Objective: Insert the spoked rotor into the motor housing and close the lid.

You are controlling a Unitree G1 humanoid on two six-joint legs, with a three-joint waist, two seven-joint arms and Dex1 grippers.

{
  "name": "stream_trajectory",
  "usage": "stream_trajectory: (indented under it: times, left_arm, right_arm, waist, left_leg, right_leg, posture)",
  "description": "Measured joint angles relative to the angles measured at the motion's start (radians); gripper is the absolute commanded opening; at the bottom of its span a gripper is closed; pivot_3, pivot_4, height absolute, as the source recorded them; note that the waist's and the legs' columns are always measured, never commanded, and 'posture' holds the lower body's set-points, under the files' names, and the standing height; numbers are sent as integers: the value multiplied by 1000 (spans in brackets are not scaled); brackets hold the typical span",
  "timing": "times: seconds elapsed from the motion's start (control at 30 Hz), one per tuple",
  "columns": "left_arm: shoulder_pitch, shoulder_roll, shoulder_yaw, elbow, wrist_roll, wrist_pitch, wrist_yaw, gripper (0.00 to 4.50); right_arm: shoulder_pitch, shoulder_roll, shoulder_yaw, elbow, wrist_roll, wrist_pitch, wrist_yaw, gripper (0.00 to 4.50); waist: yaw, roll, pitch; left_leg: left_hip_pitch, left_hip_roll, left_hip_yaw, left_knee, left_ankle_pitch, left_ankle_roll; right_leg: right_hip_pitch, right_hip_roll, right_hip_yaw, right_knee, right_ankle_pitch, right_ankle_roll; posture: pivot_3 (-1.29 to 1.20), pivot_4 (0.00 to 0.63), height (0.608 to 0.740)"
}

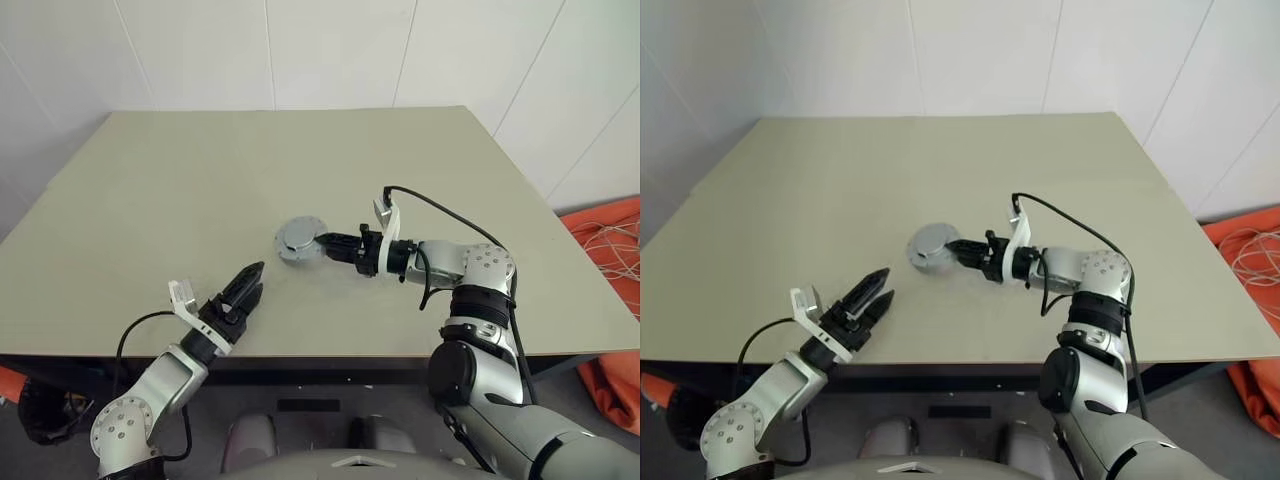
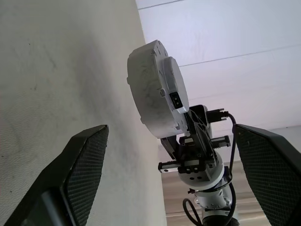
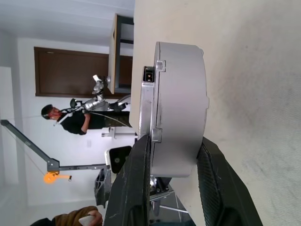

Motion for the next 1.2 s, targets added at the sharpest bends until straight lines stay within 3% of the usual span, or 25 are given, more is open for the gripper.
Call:
stream_trajectory:
  times: [0.5, 0.9, 1.0, 1.2]
  left_arm:
    - [-115, -3, -67, 114, -114, -41, 17, 4500]
    - [-201, -21, -99, 154, -108, -92, 25, 4500]
    - [-206, -20, -106, 154, -104, -98, 35, 3932]
    - [-206, -24, -109, 159, -118, -100, 45, 2154]
  right_arm:
    - [24, 30, 43, -38, 195, 4, -127, 1157]
    - [72, 25, 102, -71, 382, 1, -232, 1157]
    - [88, 20, 137, -73, 434, -14, -265, 1158]
    - [120, -9, 210, -73, 551, -78, -312, 1157]
  waist:
    - [0, 0, 0]
    - [0, -1, 0]
    - [0, -1, 0]
    - [0, -1, 0]
  left_leg:
    - [1, 0, -1, 4, 0, 0]
    - [1, 0, -2, 7, 0, 0]
    - [1, 0, -2, 8, 0, -1]
    - [0, 0, -2, 9, 0, 0]
  right_leg:
    - [2, 0, 0, 2, 3, 5]
    - [4, 0, 1, 2, 5, 8]
    - [4, 0, 1, 2, 5, 8]
    - [5, -1, 1, 2, 6, 9]
  posture:
    - [0, 0, 740]
    - [0, 0, 740]
    - [0, 0, 740]
    - [0, 0, 740]
